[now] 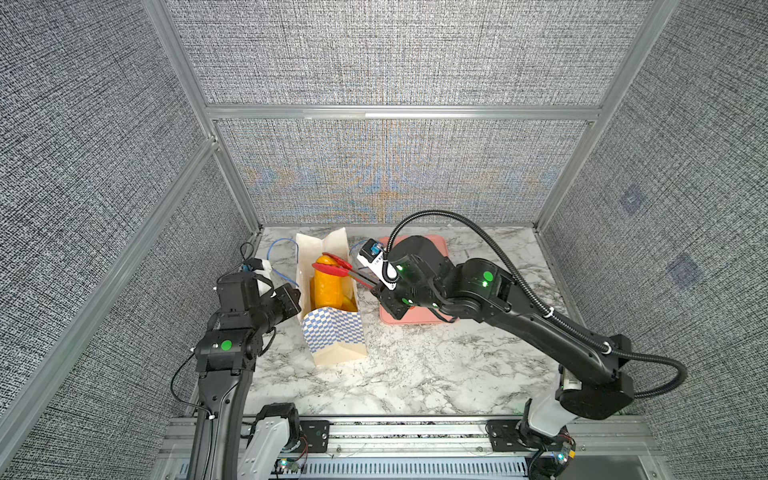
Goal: Place the fake bread into the paper bag
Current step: 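Carry the loaf in the tongs over the bag held by the left gripper, then open the tongs to drop the long yellow loaf into the bag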
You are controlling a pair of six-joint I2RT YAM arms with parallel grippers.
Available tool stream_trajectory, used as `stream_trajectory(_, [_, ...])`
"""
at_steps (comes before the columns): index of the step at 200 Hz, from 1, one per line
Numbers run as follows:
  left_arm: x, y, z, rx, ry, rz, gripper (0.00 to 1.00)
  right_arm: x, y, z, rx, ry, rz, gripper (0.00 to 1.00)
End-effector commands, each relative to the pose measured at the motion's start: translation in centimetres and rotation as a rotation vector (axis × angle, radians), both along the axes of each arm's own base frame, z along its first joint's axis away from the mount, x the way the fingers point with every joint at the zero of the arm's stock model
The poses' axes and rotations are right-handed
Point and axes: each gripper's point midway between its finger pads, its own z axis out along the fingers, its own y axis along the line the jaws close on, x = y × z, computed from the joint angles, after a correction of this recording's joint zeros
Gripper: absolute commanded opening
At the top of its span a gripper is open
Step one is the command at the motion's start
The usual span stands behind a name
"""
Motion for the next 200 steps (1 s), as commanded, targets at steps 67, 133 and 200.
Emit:
stream_trajectory(67, [0.4,0.0,0.6,-0.001,-0.027,0.002,0.06,0.4,0.6,0.2,0.019,-0.004,-0.009,0.43])
stream_trajectory(133, [0.4,0.0,0.6,0.001,-0.028,0.001,0.06,0.6,0.5,1.2,0.046,-0.028,-0.018,0.49])
stream_trajectory(200, [0.5,0.0,0.6,0.0,-0.027,0.001,0.06,1.5,-0.4,3.2,0.096,-0.1,-0.074,0.48])
